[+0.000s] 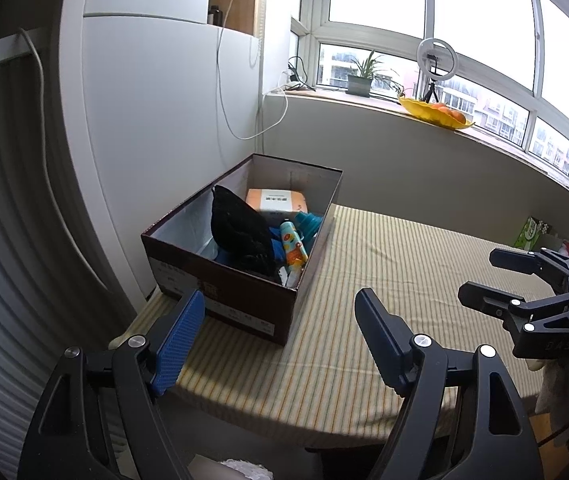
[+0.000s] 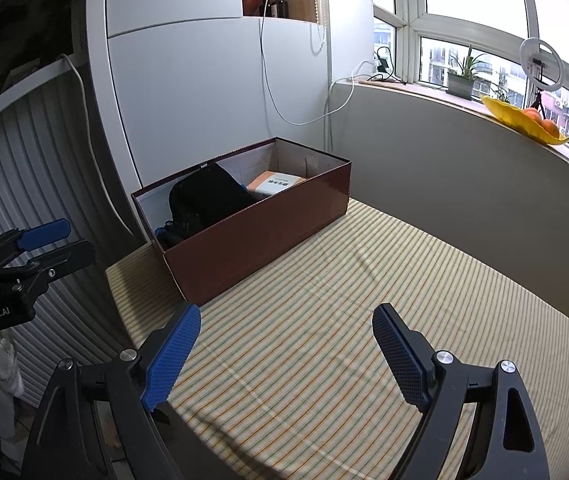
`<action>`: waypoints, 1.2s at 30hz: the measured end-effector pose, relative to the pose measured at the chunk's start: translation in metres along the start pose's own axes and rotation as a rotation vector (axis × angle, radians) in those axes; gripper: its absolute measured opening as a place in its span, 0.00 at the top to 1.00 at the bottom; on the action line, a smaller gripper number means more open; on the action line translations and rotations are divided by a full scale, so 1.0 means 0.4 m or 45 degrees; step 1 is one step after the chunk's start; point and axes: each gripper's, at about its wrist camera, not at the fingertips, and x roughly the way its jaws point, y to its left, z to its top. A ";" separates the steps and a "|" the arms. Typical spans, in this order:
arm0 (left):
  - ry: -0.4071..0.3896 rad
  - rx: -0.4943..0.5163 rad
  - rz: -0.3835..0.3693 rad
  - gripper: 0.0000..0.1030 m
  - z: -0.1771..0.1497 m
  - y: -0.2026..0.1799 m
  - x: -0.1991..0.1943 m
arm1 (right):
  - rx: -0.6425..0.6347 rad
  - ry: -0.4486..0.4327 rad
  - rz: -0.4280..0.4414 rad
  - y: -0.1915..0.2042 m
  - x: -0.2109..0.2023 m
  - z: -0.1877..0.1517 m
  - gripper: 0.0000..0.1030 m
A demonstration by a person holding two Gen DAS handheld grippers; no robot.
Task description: Organize soft objects
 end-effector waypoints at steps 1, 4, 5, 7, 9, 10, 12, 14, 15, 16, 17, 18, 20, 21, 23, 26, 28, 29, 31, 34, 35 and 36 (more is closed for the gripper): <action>0.001 0.001 0.000 0.25 0.000 -0.001 0.000 | 0.000 0.001 0.001 0.000 0.000 0.000 0.17; 0.002 0.006 0.000 0.25 -0.001 -0.005 0.000 | 0.001 0.001 0.000 0.000 0.000 -0.001 0.17; 0.002 0.006 0.000 0.25 -0.001 -0.006 0.000 | 0.002 0.001 0.000 0.000 0.001 -0.002 0.17; 0.003 0.006 -0.002 0.25 -0.001 -0.006 0.001 | 0.001 0.002 0.000 0.000 0.001 -0.002 0.17; 0.005 0.008 0.000 0.25 -0.002 -0.008 0.001 | 0.000 0.002 0.000 0.000 0.001 -0.002 0.17; 0.005 0.008 0.000 0.25 -0.002 -0.008 0.001 | 0.000 0.002 0.000 0.000 0.001 -0.002 0.17; 0.005 0.007 -0.001 0.25 -0.002 -0.008 0.001 | 0.002 0.003 -0.001 -0.001 0.001 -0.003 0.17; 0.006 0.008 -0.002 0.25 -0.002 -0.009 0.002 | 0.006 0.005 -0.001 -0.003 0.003 -0.009 0.17; 0.006 0.008 -0.002 0.25 -0.003 -0.009 0.002 | 0.008 0.008 -0.001 -0.004 0.005 -0.011 0.17; 0.006 0.009 -0.001 0.25 -0.003 -0.010 0.002 | 0.009 0.011 -0.001 -0.006 0.007 -0.014 0.17; 0.008 0.010 -0.001 0.25 -0.004 -0.011 0.003 | 0.009 0.013 0.000 -0.006 0.008 -0.016 0.17; 0.009 0.010 -0.003 0.25 -0.005 -0.012 0.004 | 0.009 0.015 0.000 -0.006 0.009 -0.017 0.17; 0.013 0.007 -0.008 0.25 -0.006 -0.012 0.006 | 0.007 0.019 -0.002 -0.006 0.011 -0.021 0.17; 0.015 0.005 -0.010 0.25 -0.007 -0.012 0.007 | 0.007 0.020 -0.002 -0.006 0.011 -0.021 0.17; 0.015 0.001 -0.011 0.25 -0.007 -0.013 0.008 | 0.008 0.021 -0.003 -0.007 0.011 -0.022 0.17; 0.013 -0.002 -0.011 0.25 -0.007 -0.013 0.007 | 0.011 0.022 -0.006 -0.011 0.010 -0.024 0.17; 0.012 -0.003 -0.011 0.25 -0.007 -0.011 0.007 | 0.014 0.023 -0.006 -0.015 0.009 -0.024 0.17; 0.011 -0.004 -0.011 0.25 -0.007 -0.011 0.007 | 0.016 0.023 -0.007 -0.016 0.009 -0.024 0.17; 0.012 -0.004 -0.013 0.25 -0.006 -0.011 0.007 | 0.018 0.026 -0.007 -0.018 0.009 -0.024 0.17; 0.013 -0.008 -0.016 0.25 -0.006 -0.012 0.007 | 0.017 0.029 -0.007 -0.018 0.009 -0.026 0.17; 0.011 -0.007 -0.014 0.25 -0.006 -0.012 0.006 | 0.017 0.030 -0.006 -0.018 0.009 -0.027 0.17; 0.007 -0.006 -0.014 0.25 -0.006 -0.013 0.005 | 0.017 0.030 -0.005 -0.017 0.008 -0.027 0.17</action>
